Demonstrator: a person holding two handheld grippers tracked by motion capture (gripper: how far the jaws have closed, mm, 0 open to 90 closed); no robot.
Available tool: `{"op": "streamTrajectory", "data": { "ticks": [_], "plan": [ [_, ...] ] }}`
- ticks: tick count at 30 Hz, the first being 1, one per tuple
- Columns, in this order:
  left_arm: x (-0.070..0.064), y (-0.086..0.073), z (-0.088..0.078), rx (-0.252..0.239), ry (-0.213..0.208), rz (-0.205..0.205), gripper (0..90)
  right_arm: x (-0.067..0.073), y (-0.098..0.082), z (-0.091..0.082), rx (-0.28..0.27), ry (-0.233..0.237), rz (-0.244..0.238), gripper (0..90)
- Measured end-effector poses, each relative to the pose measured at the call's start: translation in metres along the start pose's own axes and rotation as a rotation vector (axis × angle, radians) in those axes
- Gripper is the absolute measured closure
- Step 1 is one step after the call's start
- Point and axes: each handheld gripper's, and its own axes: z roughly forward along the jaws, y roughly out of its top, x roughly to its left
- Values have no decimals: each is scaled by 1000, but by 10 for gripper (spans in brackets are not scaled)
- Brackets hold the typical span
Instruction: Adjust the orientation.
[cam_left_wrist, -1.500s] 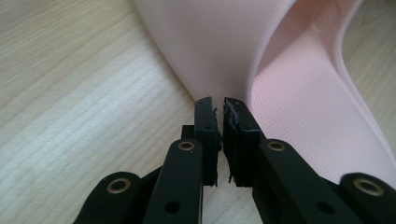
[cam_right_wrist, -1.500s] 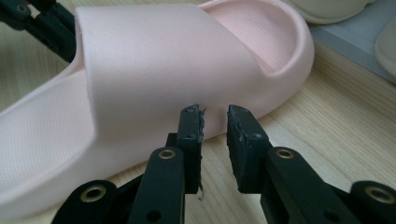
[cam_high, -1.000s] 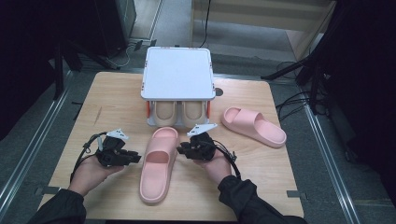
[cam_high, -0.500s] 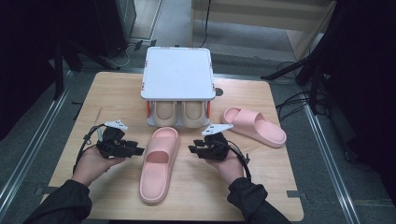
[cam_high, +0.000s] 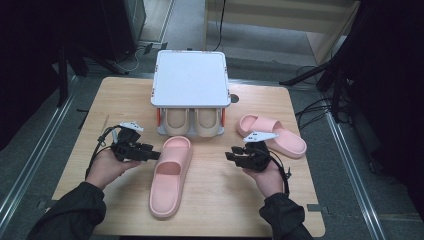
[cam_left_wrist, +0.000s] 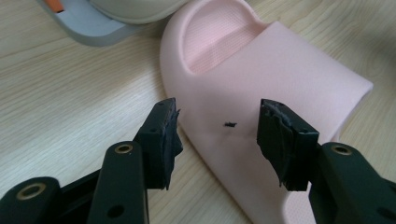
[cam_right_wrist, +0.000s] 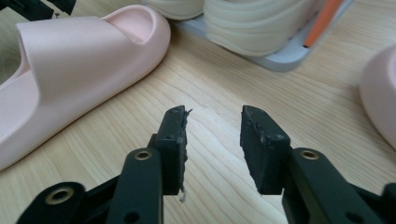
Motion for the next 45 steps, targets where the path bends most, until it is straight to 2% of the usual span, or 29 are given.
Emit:
{"op": "streamTrajectory", "data": {
  "ticks": [1, 4, 9, 14, 19, 24, 28, 33, 41, 45],
  "plan": [
    [0, 0, 1, -7, 0, 1, 463, -4, -1, -3, 1, 11, 10, 598],
    [1, 1, 1, -20, -3, -7, 442, -12, -6, -12, 19, -11, 4, 598],
    [2, 1, 1, -16, 1, -9, 431, -28, -8, -28, -12, -35, 16, 594],
    [3, 0, 0, -6, -7, -9, 417, -45, -12, -41, -20, -46, 19, 588],
    [3, -1, -1, -2, -3, -10, 408, -59, -15, -56, -37, -38, -16, 562],
    [4, -4, -3, -2, 3, -16, 407, -78, -21, -66, -41, -78, 29, 563],
    [4, -7, -5, -6, 5, -23, 405, -90, -23, -69, -50, -110, 63, 539],
    [4, -11, -6, 0, 5, -28, 402, -100, -24, -68, -36, -136, 88, 524],
    [5, -18, -10, -7, 7, -47, 398, -113, -23, -61, -18, -182, 120, 493],
    [3, -20, -9, -2, 5, -37, 397, -118, -21, -53, -1, -205, 123, 491]
  ]
}}
